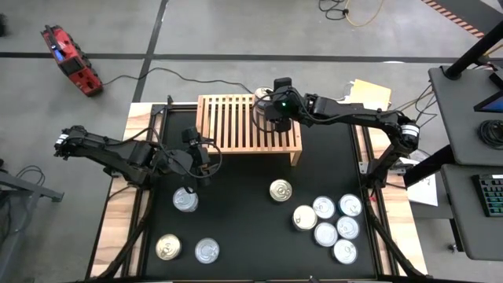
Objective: Stack canned seafood by type on shelf
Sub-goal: Stack the blue and pink tuna can on top of the blue and pink tuna can
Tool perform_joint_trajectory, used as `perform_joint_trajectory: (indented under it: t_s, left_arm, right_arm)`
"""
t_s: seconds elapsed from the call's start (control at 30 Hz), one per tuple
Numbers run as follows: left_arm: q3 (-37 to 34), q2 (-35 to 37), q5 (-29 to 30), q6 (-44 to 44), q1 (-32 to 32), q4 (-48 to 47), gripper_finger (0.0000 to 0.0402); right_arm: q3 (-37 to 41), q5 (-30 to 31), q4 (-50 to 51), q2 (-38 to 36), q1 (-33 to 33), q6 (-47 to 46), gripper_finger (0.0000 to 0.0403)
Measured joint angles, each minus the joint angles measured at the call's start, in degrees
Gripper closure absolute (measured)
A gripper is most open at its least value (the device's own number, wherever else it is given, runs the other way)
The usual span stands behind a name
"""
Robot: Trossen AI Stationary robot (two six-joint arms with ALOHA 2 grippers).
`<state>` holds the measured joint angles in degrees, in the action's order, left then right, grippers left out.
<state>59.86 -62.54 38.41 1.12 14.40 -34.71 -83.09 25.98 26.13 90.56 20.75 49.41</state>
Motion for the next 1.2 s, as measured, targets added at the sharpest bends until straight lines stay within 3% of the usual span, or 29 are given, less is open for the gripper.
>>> perform_joint_trajectory:
  t_s: [0.93, 1.2]
  left_arm:
    - [-0.02, -5.18, 0.0, -0.61, 0.0, 0.89, 0.0047]
    - [-0.02, -4.76, -0.06, 1.42, -0.01, 6.0, 0.0047]
  right_arm:
    - [-0.07, 0.24, 0.38, 0.0, -0.09, -4.07, 0.0128]
    - [-0.09, 0.01, 0.55, -0.02, -0.09, -5.94, 0.0117]
